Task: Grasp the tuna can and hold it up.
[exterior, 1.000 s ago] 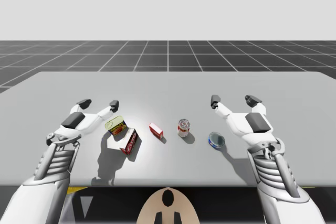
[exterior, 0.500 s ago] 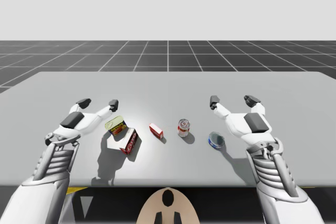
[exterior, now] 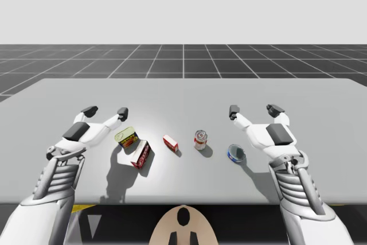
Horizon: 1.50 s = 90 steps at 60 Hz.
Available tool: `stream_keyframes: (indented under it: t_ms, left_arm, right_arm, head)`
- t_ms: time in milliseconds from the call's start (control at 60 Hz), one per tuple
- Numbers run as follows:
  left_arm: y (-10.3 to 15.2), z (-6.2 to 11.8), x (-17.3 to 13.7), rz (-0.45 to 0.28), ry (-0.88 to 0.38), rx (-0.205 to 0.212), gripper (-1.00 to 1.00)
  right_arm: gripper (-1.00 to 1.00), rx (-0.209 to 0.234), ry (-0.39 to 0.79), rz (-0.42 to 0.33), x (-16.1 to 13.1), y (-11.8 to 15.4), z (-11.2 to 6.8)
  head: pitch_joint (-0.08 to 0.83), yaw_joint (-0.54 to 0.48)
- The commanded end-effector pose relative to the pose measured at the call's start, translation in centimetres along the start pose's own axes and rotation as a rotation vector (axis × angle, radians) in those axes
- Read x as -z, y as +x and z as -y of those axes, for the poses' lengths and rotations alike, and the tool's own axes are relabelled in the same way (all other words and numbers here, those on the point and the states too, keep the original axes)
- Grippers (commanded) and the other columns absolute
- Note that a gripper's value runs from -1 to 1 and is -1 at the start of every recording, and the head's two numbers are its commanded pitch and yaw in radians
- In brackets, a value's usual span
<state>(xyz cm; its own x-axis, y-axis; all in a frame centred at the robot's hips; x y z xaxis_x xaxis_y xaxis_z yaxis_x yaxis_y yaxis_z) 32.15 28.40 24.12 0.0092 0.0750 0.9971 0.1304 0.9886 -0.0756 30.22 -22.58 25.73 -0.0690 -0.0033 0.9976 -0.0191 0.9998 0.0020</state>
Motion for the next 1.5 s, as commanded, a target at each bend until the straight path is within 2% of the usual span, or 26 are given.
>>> stream_keyframes:
  t_ms: [17,200,383,417,483,667,717,817,833,867,900,1017,1117,1233,1417,1500]
  left_arm:
    - [0.1,0.1,0.0,0.01,-0.002,0.002,-1.0]
    - [0.0,0.1,0.0,0.012,0.001,0.006,-1.0]
    - [0.1,0.1,-0.1,0.018,0.007,0.006,-1.0]
    - [0.1,0.1,-0.2,0.019,0.007,0.006,-1.0]
    - [0.1,0.1,-0.2,0.019,0.007,0.006,-1.0]
    - [0.0,0.1,-0.2,0.017,0.005,0.006,-1.0]
    - [0.0,0.2,-0.1,0.017,0.005,0.007,-1.0]
    - [0.0,0.2,-0.1,0.015,0.005,0.009,-1.0]
    - [0.0,0.2,-0.1,0.015,0.005,0.01,-1.0]
    - [-0.1,0.2,-0.1,0.014,0.005,0.01,-1.0]
    - [-0.1,0.2,-0.1,0.013,0.005,0.011,-1.0]
    - [-0.1,0.2,-0.1,0.012,0.007,0.012,-1.0]
    - [-0.2,0.2,0.0,0.011,0.009,0.014,-1.0]
    - [-0.2,0.2,0.0,0.011,0.01,0.015,-1.0]
    - [-0.3,0.2,0.0,0.011,0.009,0.017,-1.0]
    - [-0.2,0.2,0.0,0.012,0.01,0.018,-1.0]
  right_arm:
    - [-1.0,0.009,0.001,-0.004,0.0,-0.2,-0.2]
    - [-1.0,0.01,0.01,-0.008,0.0,-0.2,-0.5]
    - [-1.0,0.049,0.033,-0.055,-1.9,0.4,-1.1]
    - [-1.0,0.043,0.073,-0.079,-2.8,0.7,-1.3]
    - [-1.0,0.015,0.078,-0.068,-3.8,0.5,-1.3]
    - [-1.0,0.015,0.129,-0.123,-7.0,-1.1,-0.5]
    - [-1.0,0.037,0.144,-0.149,-7.7,-1.4,-0.3]
    - [-1.0,0.029,0.159,-0.181,-8.7,-2.6,-0.3]
    - [-1.0,0.031,0.164,-0.189,-8.9,-2.9,-0.3]
    - [-1.0,0.069,0.15,-0.192,-9.1,-3.5,-0.5]
    - [-1.0,0.061,0.154,-0.216,-9.4,-4.1,-0.3]
    - [-1.0,0.031,0.152,-0.23,-9.5,-6.4,-0.2]
    - [-1.0,0.025,0.143,-0.254,-9.1,-7.7,0.0]
    - [-1.0,0.025,0.134,-0.292,-8.5,-8.9,0.1]
    - [-1.0,0.048,0.145,-0.364,-7.3,-10.4,-0.2]
    - [-1.0,0.041,0.135,-0.387,-7.0,-10.7,-0.3]
  head:
    - [0.747,-0.34]
    - [0.761,-0.36]
    - [0.745,-0.36]
    - [0.742,-0.36]
    - [0.738,-0.35]
    - [0.728,-0.35]
    - [0.728,-0.35]
    - [0.728,-0.36]
    - [0.729,-0.36]
    - [0.728,-0.37]
    - [0.728,-0.37]
    - [0.726,-0.37]
    - [0.727,-0.37]
    - [0.729,-0.36]
    - [0.727,-0.36]
    - [0.726,-0.36]
